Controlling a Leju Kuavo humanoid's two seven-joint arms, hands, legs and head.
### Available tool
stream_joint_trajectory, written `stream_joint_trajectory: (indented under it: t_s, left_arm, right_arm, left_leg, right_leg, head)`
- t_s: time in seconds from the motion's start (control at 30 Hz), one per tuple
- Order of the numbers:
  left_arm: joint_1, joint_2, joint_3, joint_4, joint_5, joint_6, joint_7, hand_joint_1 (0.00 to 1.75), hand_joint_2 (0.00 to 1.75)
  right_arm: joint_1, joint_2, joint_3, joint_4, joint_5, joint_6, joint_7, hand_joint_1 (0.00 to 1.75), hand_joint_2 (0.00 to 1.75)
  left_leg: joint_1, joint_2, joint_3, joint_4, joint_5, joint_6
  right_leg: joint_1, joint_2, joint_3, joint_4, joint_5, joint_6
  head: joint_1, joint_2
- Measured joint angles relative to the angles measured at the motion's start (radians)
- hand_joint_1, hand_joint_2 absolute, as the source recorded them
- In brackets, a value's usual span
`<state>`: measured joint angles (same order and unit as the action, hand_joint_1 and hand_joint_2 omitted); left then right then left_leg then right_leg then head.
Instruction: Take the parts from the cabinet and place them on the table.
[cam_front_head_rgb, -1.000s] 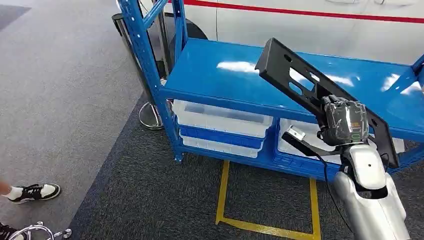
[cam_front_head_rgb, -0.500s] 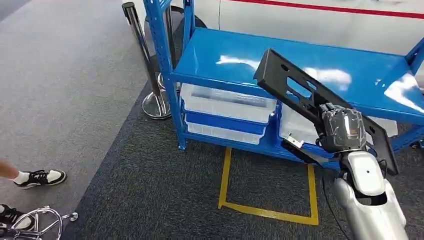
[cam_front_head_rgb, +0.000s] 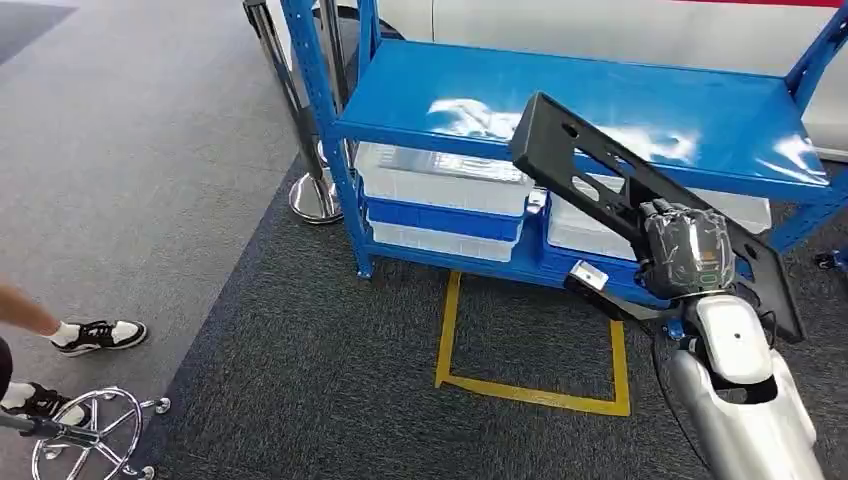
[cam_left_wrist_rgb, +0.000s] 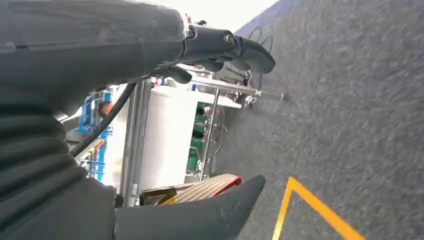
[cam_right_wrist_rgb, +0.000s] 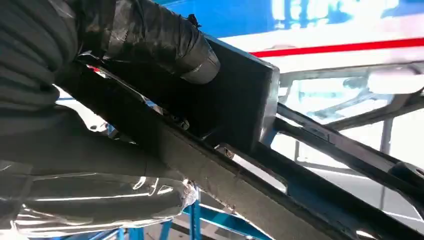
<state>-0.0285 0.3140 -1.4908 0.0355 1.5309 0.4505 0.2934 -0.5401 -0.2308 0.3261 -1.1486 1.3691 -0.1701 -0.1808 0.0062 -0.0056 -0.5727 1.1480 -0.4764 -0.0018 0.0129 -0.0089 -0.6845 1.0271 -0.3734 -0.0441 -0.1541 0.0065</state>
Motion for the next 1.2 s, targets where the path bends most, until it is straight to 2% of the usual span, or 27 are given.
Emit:
stream_joint_trajectory:
  t_s: [0.03, 0.07, 0.1, 0.17, 0.2, 0.23, 0.3, 0.33, 0.37, 0.43, 0.5, 0.53, 0.57, 0.6, 0.67, 0.7, 0.77, 0.83, 0.87, 0.9, 0.93, 1.0, 1.03, 1.07, 1.1, 1.13, 1.2]
  left_arm:
    - [-0.003, 0.0, 0.0, 0.0, 0.0, 0.0, 0.0, 0.0, 1.75]
    - [-0.008, -0.004, 0.0, 0.0, 0.001, 0.001, 0.001, 0.0, 1.75]
    - [-0.01, -0.008, 0.0, 0.0, 0.001, 0.001, 0.002, 0.0, 1.75]
    - [-0.01, -0.013, 0.0, 0.0, 0.001, 0.003, 0.005, 0.0, 1.75]
    - [-0.011, -0.022, 0.0, 0.0, 0.001, 0.006, 0.006, 0.0, 1.75]
    - [-0.017, -0.034, 0.0, 0.0, 0.001, 0.006, 0.006, 0.0, 1.75]
    - [-0.019, -0.046, 0.0, -0.001, 0.001, 0.006, 0.006, 0.0, 1.75]
    - [-0.019, -0.055, 0.0, -0.001, 0.001, 0.006, 0.006, 0.0, 1.75]
    - [-0.018, -0.062, 0.0, -0.001, 0.001, 0.006, 0.006, 0.0, 1.75]
    - [-0.018, -0.075, 0.0, -0.003, 0.002, 0.005, 0.006, 0.0, 1.75]
    - [-0.019, -0.082, 0.0, -0.004, 0.002, 0.005, 0.006, 0.0, 1.75]
    - [-0.019, -0.08, 0.0, -0.004, 0.001, 0.005, 0.006, 0.0, 1.75]
    - [-0.02, -0.078, 0.0, -0.003, 0.002, 0.004, 0.006, 0.0, 1.75]
    - [-0.02, -0.08, 0.0, -0.004, 0.002, 0.003, 0.005, 0.0, 1.75]
    - [-0.018, -0.085, 0.0, -0.004, 0.002, -0.001, 0.004, 0.0, 1.75]
    - [-0.017, -0.085, 0.0, -0.004, 0.002, -0.002, 0.0, 0.0, 1.75]
    - [-0.017, -0.094, 0.0, -0.004, 0.002, -0.009, -0.007, 0.0, 1.75]
    - [-0.018, -0.104, 0.0, -0.004, 0.002, -0.016, -0.012, 0.0, 1.75]
    - [-0.019, -0.109, 0.0, -0.005, 0.002, -0.018, -0.014, 0.0, 1.75]
    - [-0.019, -0.113, 0.0, -0.005, 0.001, -0.018, -0.016, 0.0, 1.75]
    - [-0.021, -0.117, 0.0, -0.005, 0.001, -0.018, -0.018, 0.0, 1.75]
    - [-0.022, -0.124, -0.001, -0.005, 0.001, -0.021, -0.026, 0.0, 1.75]
    - [-0.023, -0.126, -0.001, -0.005, 0.001, -0.022, -0.028, 0.0, 1.75]
    - [-0.024, -0.126, -0.001, -0.005, 0.001, -0.023, -0.028, 0.0, 1.75]
    - [-0.027, -0.125, -0.001, -0.004, 0.001, -0.029, -0.034, 0.0, 1.75]
    - [-0.027, -0.127, -0.001, -0.004, 0.001, -0.032, -0.035, 0.0, 1.75]
    - [-0.022, -0.13, -0.001, -0.004, 0.001, -0.037, -0.039, 0.0, 1.75]
  right_arm:
    - [0.0, 0.005, 0.003, -0.001, 0.003, 0.0, 0.003, 1.75, 1.75]
    - [-0.001, 0.007, 0.005, -0.001, 0.006, 0.0, 0.006, 1.75, 1.75]
    - [0.0, 0.008, 0.007, -0.001, 0.009, 0.0, 0.01, 1.75, 1.75]
    - [0.0, 0.013, 0.013, -0.001, 0.015, 0.002, 0.014, 1.75, 1.75]
    - [0.003, 0.014, 0.015, 0.0, 0.018, 0.003, 0.015, 1.75, 1.75]
    - [0.003, 0.016, 0.019, -0.001, 0.018, 0.004, 0.019, 1.75, 1.75]
    - [0.002, 0.016, 0.021, -0.001, 0.02, 0.007, 0.023, 1.75, 1.75]
    - [0.003, 0.016, 0.023, 0.0, 0.02, 0.008, 0.023, 1.75, 1.75]
    - [0.006, 0.017, 0.025, 0.0, 0.02, 0.008, 0.023, 1.75, 1.75]
    - [0.008, 0.017, 0.029, 0.0, 0.02, 0.008, 0.024, 1.75, 1.75]
    - [0.007, 0.018, 0.03, -0.001, 0.02, 0.008, 0.024, 1.75, 1.75]
    - [0.006, 0.018, 0.03, -0.001, 0.02, 0.008, 0.024, 1.75, 1.75]
    - [0.004, 0.023, 0.032, -0.002, 0.02, 0.009, 0.024, 1.75, 1.75]
    - [0.008, 0.023, 0.032, -0.003, 0.021, 0.011, 0.026, 1.75, 1.75]
    - [0.009, 0.026, 0.034, -0.003, 0.024, 0.013, 0.027, 1.75, 1.75]
    - [0.009, 0.029, 0.035, -0.003, 0.026, 0.015, 0.028, 1.75, 1.75]
    - [0.005, 0.032, 0.035, -0.004, 0.03, 0.018, 0.029, 1.75, 1.75]
    - [0.003, 0.033, 0.035, -0.004, 0.032, 0.022, 0.031, 1.75, 1.75]
    - [0.003, 0.033, 0.035, -0.004, 0.032, 0.023, 0.032, 1.75, 1.75]
    - [0.003, 0.033, 0.035, -0.004, 0.032, 0.024, 0.032, 1.75, 1.75]
    - [0.003, 0.033, 0.034, -0.004, 0.032, 0.024, 0.031, 1.75, 1.75]
    - [0.002, 0.033, 0.034, -0.004, 0.032, 0.025, 0.031, 1.75, 1.75]
    - [0.001, 0.033, 0.033, -0.004, 0.032, 0.026, 0.032, 1.75, 1.75]
    - [0.0, 0.033, 0.032, -0.004, 0.032, 0.026, 0.032, 1.75, 1.75]
    - [-0.004, 0.032, 0.031, -0.006, 0.032, 0.026, 0.032, 1.75, 1.75]
    - [-0.006, 0.032, 0.028, -0.006, 0.032, 0.026, 0.032, 1.75, 1.75]
    - [-0.01, 0.032, 0.026, -0.006, 0.028, 0.026, 0.031, 1.75, 1.75]
  left_leg:
    - [-0.008, 0.001, 0.067, -0.099, -0.04, 0.021]
    - [-0.009, 0.004, 0.104, -0.171, -0.058, 0.02]
    - [-0.014, 0.003, 0.09, -0.156, -0.043, 0.018]
    - [-0.02, 0.004, 0.089, -0.176, -0.024, 0.032]
    - [-0.008, 0.007, 0.088, -0.201, 0.003, 0.037]
    - [-0.008, 0.012, 0.081, -0.206, 0.02, 0.04]
    - [-0.004, 0.013, 0.05, -0.206, 0.046, 0.042]
    - [-0.003, 0.013, 0.033, -0.204, 0.057, 0.041]
    - [-0.001, 0.014, 0.015, -0.198, 0.068, 0.038]
    - [0.008, 0.015, -0.025, -0.181, 0.084, 0.026]
    - [0.023, 0.016, -0.062, -0.155, 0.093, 0.012]
    - [0.022, 0.015, -0.078, -0.138, 0.096, 0.004]
    - [0.019, 0.014, -0.092, -0.124, 0.098, -0.003]
    - [0.014, 0.012, -0.092, -0.128, 0.107, -0.011]
    - [0.015, 0.01, -0.098, -0.129, 0.126, -0.023]
    - [0.017, 0.01, -0.104, -0.132, 0.132, -0.03]
    - [0.019, 0.01, -0.136, -0.066, 0.033, -0.032]
    - [0.019, 0.01, -0.169, 0.08, -0.086, -0.031]
    - [0.017, 0.01, -0.178, 0.153, -0.119, -0.029]
    - [0.015, 0.01, -0.175, 0.189, -0.114, -0.026]
    - [0.013, 0.01, -0.158, 0.194, -0.088, -0.019]
    - [-0.004, 0.009, -0.059, 0.093, -0.013, 0.013]
    - [-0.016, 0.008, 0.008, 0.008, -0.01, 0.038]
    - [-0.028, 0.007, 0.055, -0.06, -0.04, 0.06]
    - [-0.028, 0.009, 0.105, -0.15, -0.07, 0.067]
    - [-0.032, 0.008, 0.093, -0.144, -0.058, 0.056]
    - [-0.038, 0.009, 0.088, -0.171, -0.027, 0.067]
  right_leg:
    - [-0.002, -0.002, -0.005, 0.001, 0.009, 0.003]
    - [0.0, -0.004, -0.009, 0.001, 0.018, 0.008]
    - [-0.007, -0.007, -0.005, -0.008, 0.03, 0.016]
    - [-0.014, -0.007, -0.004, -0.021, 0.052, 0.028]
    - [-0.009, -0.004, -0.009, -0.024, 0.051, 0.033]
    - [-0.013, 0.003, -0.018, -0.006, 0.003, 0.041]
    - [-0.019, 0.008, -0.05, 0.113, -0.124, 0.052]
    - [-0.024, 0.008, -0.067, 0.196, -0.171, 0.059]
    - [-0.028, 0.008, -0.075, 0.264, -0.185, 0.066]
    - [-0.038, 0.007, -0.038, 0.281, -0.128, 0.079]
    - [-0.051, 0.007, 0.07, 0.152, -0.08, 0.097]
    - [-0.056, 0.007, 0.122, 0.061, -0.123, 0.111]
    - [-0.042, 0.012, 0.155, 0.01, -0.152, 0.103]
    - [-0.042, 0.014, 0.142, 0.029, -0.148, 0.076]
    - [-0.041, 0.015, 0.128, 0.033, -0.141, 0.06]
    - [-0.045, 0.012, 0.111, 0.028, -0.131, 0.043]
    - [-0.044, 0.009, 0.093, 0.028, -0.108, 0.019]
    - [-0.035, 0.008, 0.068, 0.028, -0.086, 0.01]
    - [-0.029, 0.008, 0.053, 0.028, -0.074, 0.007]
    - [-0.024, 0.008, 0.04, 0.028, -0.064, 0.005]
    - [-0.018, 0.008, 0.027, 0.028, -0.054, 0.003]
    - [-0.002, 0.01, 0.0, 0.028, -0.03, 0.0]
    - [0.001, 0.011, -0.008, 0.028, -0.02, -0.001]
    - [-0.002, 0.01, -0.01, 0.028, -0.014, -0.001]
    - [-0.001, 0.007, -0.013, 0.024, -0.003, 0.005]
    - [-0.008, 0.004, -0.012, 0.015, 0.01, 0.011]
    - [-0.014, 0.005, -0.012, -0.005, 0.04, 0.024]
  head:
    - [0.0, 0.0]
    - [0.001, 0.0]
    - [0.001, 0.0]
    - [-0.004, 0.0]
    - [-0.003, 0.0]
    - [-0.003, 0.0]
    - [0.0, 0.0]
    - [0.0, 0.0]
    - [0.0, 0.0]
    - [0.0, 0.0]
    - [0.0, 0.0]
    - [0.0, 0.0]
    - [0.007, 0.0]
    - [0.002, 0.0]
    - [0.002, 0.0]
    - [0.003, 0.0]
    - [0.002, 0.0]
    - [0.001, 0.0]
    - [0.001, 0.0]
    - [0.001, 0.0]
    - [0.001, 0.0]
    - [0.001, 0.0]
    - [0.001, 0.0]
    - [0.001, 0.0]
    - [0.003, 0.0]
    - [0.002, 0.0]
    - [-0.003, 0.0]
